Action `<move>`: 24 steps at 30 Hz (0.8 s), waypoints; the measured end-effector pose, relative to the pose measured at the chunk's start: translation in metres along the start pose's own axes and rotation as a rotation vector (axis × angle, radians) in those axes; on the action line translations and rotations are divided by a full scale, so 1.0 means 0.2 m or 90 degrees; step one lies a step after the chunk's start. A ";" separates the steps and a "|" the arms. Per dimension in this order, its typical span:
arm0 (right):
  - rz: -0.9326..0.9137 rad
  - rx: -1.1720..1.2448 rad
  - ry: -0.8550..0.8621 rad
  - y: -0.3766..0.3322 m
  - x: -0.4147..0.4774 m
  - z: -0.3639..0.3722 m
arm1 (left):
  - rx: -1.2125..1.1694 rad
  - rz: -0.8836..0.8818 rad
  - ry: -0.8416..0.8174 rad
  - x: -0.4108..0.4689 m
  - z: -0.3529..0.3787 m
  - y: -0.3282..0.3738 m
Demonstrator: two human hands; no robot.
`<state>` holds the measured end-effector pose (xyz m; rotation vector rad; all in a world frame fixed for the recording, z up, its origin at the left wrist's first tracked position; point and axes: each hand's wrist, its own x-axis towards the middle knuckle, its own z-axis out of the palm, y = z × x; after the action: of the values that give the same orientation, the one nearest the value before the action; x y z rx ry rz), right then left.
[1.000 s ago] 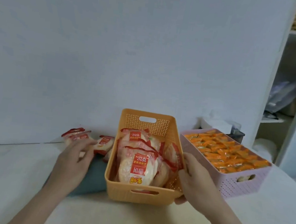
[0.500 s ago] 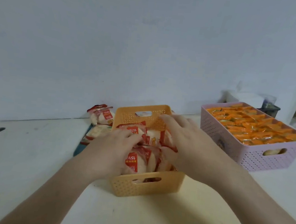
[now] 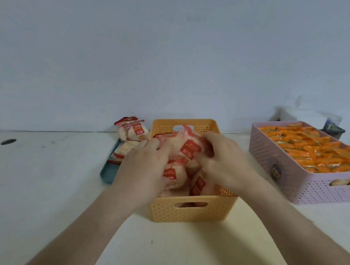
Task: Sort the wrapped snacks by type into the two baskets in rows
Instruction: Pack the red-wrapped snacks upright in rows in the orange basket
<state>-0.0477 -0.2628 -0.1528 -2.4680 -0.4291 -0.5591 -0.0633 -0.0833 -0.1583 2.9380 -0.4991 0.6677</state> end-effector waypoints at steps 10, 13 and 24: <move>0.074 0.104 -0.240 0.01 0.01 -0.28 | 0.019 -0.012 -0.129 0.00 -0.02 0.01; 0.007 -0.066 -0.302 -0.01 0.00 -0.30 | 0.002 -0.019 -0.146 0.01 -0.02 0.01; -0.104 -0.367 -0.389 -0.10 -0.05 -0.18 | -0.204 -0.025 -0.213 0.03 -0.16 -0.03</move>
<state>-0.0756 -0.2699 -0.1217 -3.1696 -0.8015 0.0513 -0.0685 -0.0743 -0.1272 2.7455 -0.5160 0.0740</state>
